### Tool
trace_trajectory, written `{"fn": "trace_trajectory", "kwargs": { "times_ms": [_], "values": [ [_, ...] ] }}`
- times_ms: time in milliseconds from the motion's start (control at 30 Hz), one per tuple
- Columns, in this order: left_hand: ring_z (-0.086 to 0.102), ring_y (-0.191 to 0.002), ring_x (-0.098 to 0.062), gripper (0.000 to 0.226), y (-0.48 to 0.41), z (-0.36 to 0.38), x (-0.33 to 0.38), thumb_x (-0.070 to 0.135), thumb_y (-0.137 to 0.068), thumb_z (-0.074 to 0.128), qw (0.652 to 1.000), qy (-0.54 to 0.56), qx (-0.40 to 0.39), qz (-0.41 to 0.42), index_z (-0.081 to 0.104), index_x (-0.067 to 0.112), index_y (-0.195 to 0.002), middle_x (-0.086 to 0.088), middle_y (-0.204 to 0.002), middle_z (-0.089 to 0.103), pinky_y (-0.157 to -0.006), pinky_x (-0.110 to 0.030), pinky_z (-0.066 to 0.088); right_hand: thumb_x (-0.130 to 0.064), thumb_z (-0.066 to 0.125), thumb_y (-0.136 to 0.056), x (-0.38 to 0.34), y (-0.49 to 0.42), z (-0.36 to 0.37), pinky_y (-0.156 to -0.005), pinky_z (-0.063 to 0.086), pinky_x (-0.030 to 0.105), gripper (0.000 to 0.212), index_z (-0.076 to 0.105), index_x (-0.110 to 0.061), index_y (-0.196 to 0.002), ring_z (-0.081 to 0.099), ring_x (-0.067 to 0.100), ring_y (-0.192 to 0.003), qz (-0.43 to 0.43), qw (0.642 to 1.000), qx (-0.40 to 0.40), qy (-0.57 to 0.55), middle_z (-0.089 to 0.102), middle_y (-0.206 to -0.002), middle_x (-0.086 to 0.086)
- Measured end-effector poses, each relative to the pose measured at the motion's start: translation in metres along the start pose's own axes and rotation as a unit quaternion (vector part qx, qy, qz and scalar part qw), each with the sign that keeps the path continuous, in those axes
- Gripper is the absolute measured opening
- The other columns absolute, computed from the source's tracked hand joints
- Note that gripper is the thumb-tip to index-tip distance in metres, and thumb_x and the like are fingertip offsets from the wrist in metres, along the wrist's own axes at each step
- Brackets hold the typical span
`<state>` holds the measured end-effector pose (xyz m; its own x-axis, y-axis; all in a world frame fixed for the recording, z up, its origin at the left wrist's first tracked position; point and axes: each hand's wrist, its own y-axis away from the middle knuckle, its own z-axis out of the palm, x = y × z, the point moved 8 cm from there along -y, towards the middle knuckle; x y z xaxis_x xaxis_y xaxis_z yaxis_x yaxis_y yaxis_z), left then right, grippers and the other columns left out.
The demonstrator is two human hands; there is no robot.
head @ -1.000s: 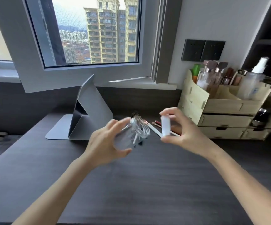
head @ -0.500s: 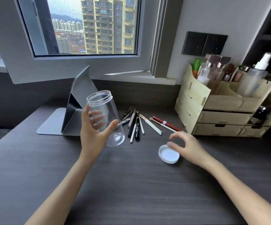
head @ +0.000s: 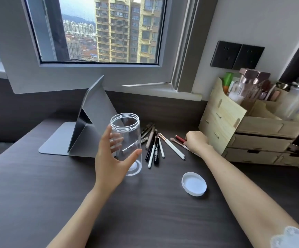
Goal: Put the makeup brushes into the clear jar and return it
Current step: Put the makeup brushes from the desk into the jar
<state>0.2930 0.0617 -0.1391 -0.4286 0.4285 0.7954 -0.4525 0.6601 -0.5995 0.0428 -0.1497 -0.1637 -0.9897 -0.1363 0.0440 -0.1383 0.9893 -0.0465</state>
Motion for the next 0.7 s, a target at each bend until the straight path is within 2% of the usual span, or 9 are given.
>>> {"fn": "trace_trajectory", "kwargs": {
  "times_ms": [100, 200, 233, 333, 367, 433, 500, 533, 700],
  "values": [
    [0.06, -0.102, -0.009, 0.095, 0.0, 0.001, 0.003, 0.044, -0.057, 0.083, 1.0, -0.009, -0.003, 0.018, 0.033, 0.033, -0.137, 0.017, -0.115, 0.054, -0.086, -0.021, 0.049, -0.019, 0.053, -0.091, 0.003, 0.002, -0.015, -0.071, 0.045, 0.032, 0.023, 0.064, -0.005, -0.105, 0.06, 0.034, -0.102, 0.019, 0.999, 0.045, -0.017, 0.067, -0.108, 0.016],
    [0.059, -0.102, -0.007, 0.095, 0.0, 0.002, 0.006, 0.038, -0.058, 0.086, 0.999, -0.013, -0.01, 0.035, 0.032, 0.036, -0.137, 0.011, -0.114, 0.055, -0.086, -0.015, 0.046, -0.017, 0.054, -0.091, 0.014, 0.025, -0.07, -0.067, 0.044, 0.031, 0.024, 0.058, -0.001, -0.109, 0.063, 0.033, -0.093, 0.048, 0.944, 0.222, -0.24, 0.065, -0.101, 0.013],
    [0.059, -0.102, -0.006, 0.095, 0.0, 0.003, 0.007, 0.037, -0.058, 0.086, 0.999, -0.019, -0.012, 0.044, 0.032, 0.035, -0.137, 0.009, -0.114, 0.055, -0.086, -0.014, 0.046, -0.015, 0.056, -0.09, 0.017, 0.037, -0.087, -0.066, 0.045, 0.031, 0.022, 0.056, -0.003, -0.108, 0.066, 0.029, -0.087, 0.038, 0.891, 0.259, -0.371, 0.064, -0.095, 0.01],
    [0.055, -0.104, 0.001, 0.093, 0.0, 0.005, 0.014, 0.041, -0.059, 0.082, 0.996, -0.049, -0.02, 0.074, 0.033, 0.033, -0.137, 0.006, -0.115, 0.054, -0.088, -0.011, 0.042, -0.004, 0.06, -0.086, 0.005, 0.084, -0.122, -0.055, 0.055, 0.027, 0.029, 0.042, -0.011, -0.108, 0.068, 0.008, -0.06, -0.044, 0.657, 0.256, -0.708, 0.065, -0.075, -0.003],
    [0.053, -0.105, 0.004, 0.091, 0.0, 0.006, 0.016, 0.042, -0.06, 0.08, 0.994, -0.063, -0.026, 0.083, 0.032, 0.034, -0.138, 0.008, -0.115, 0.053, -0.088, -0.009, 0.041, -0.001, 0.06, -0.086, -0.005, 0.099, -0.13, -0.054, 0.055, 0.024, 0.036, 0.039, -0.013, -0.112, 0.068, 0.008, -0.059, -0.075, 0.604, 0.232, -0.759, 0.067, -0.072, -0.003],
    [0.049, -0.104, 0.01, 0.088, 0.001, 0.008, 0.023, 0.044, -0.062, 0.076, 0.988, -0.102, -0.041, 0.109, 0.03, 0.037, -0.137, 0.015, -0.116, 0.047, -0.086, -0.005, 0.039, 0.003, 0.059, -0.086, -0.029, 0.128, -0.143, -0.056, 0.057, 0.024, 0.045, 0.036, -0.018, -0.118, 0.069, 0.011, -0.061, -0.122, 0.554, 0.194, -0.801, 0.068, -0.077, 0.003],
    [0.046, -0.102, 0.01, 0.084, 0.004, 0.01, 0.029, 0.047, -0.064, 0.071, 0.978, -0.146, -0.054, 0.142, 0.031, 0.035, -0.137, 0.016, -0.118, 0.044, -0.082, -0.003, 0.038, 0.006, 0.056, -0.086, -0.05, 0.15, -0.147, -0.06, 0.059, 0.026, 0.044, 0.038, -0.021, -0.116, 0.069, 0.014, -0.063, -0.165, 0.565, 0.177, -0.789, 0.066, -0.082, 0.01],
    [0.046, -0.102, 0.008, 0.083, 0.005, 0.01, 0.031, 0.048, -0.065, 0.071, 0.973, -0.161, -0.058, 0.153, 0.032, 0.032, -0.137, 0.015, -0.12, 0.044, -0.081, -0.004, 0.038, 0.006, 0.055, -0.087, -0.06, 0.158, -0.145, -0.061, 0.059, 0.027, 0.039, 0.04, -0.02, -0.112, 0.069, 0.014, -0.064, -0.189, 0.592, 0.172, -0.765, 0.067, -0.082, 0.01],
    [0.052, -0.101, -0.009, 0.077, 0.013, 0.012, 0.038, 0.039, -0.067, 0.074, 0.949, -0.222, -0.068, 0.213, 0.039, 0.024, -0.134, 0.007, -0.121, 0.045, -0.077, -0.017, 0.044, -0.026, 0.053, -0.09, -0.088, 0.174, -0.108, -0.074, 0.056, 0.034, 0.016, 0.057, -0.025, -0.105, 0.068, 0.01, -0.081, -0.237, 0.794, 0.197, -0.524, 0.072, -0.084, -0.004]
  ]
}}
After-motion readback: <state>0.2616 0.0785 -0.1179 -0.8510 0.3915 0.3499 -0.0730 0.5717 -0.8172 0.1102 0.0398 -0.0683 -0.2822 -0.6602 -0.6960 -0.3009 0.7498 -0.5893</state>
